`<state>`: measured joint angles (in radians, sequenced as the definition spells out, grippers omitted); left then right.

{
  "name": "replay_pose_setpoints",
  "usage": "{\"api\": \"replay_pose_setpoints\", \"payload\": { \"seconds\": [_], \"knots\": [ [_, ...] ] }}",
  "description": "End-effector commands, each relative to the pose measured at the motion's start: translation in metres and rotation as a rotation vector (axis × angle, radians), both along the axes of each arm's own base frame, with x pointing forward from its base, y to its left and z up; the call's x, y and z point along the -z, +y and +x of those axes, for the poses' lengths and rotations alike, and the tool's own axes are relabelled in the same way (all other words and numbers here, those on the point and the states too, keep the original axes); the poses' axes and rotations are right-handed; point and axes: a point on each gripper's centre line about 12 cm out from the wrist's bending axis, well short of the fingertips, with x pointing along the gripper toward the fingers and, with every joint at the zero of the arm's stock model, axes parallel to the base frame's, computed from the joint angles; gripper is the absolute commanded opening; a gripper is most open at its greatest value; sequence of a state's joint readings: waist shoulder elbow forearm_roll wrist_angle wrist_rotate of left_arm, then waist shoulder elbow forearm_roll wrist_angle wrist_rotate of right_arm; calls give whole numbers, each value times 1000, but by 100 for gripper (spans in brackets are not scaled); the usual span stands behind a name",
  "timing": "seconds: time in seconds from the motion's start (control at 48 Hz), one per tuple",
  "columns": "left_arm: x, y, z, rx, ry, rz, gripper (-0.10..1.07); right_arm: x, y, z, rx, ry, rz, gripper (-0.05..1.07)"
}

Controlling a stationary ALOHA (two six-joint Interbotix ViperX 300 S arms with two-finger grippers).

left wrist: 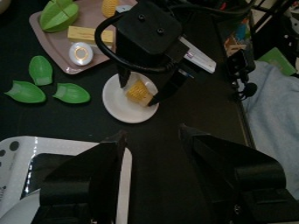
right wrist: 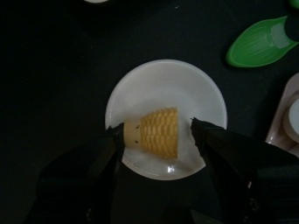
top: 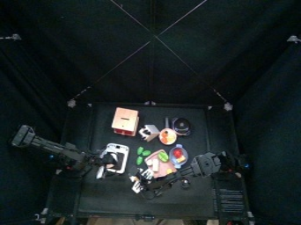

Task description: Grab corn bottom

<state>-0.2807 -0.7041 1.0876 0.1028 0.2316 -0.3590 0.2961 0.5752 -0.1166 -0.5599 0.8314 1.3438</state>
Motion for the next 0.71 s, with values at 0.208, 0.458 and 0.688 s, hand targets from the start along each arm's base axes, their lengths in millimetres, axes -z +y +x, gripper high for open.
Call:
{"api": "replay_pose_setpoints", "payload": {
  "seconds": [0.208, 0.458, 0.688],
  "knots": [
    [-5, -1, 2, 3, -16, -4, 88, -23, 0, 6, 7, -52, 19, 78],
    [-5, -1, 2, 3, -18, -4, 88, -43, 3, 8, 8, -85, 29, 70],
    [-5, -1, 2, 3, -18, -4, 88, -57, 3, 5, 10, -104, 37, 70]
  ]
}}
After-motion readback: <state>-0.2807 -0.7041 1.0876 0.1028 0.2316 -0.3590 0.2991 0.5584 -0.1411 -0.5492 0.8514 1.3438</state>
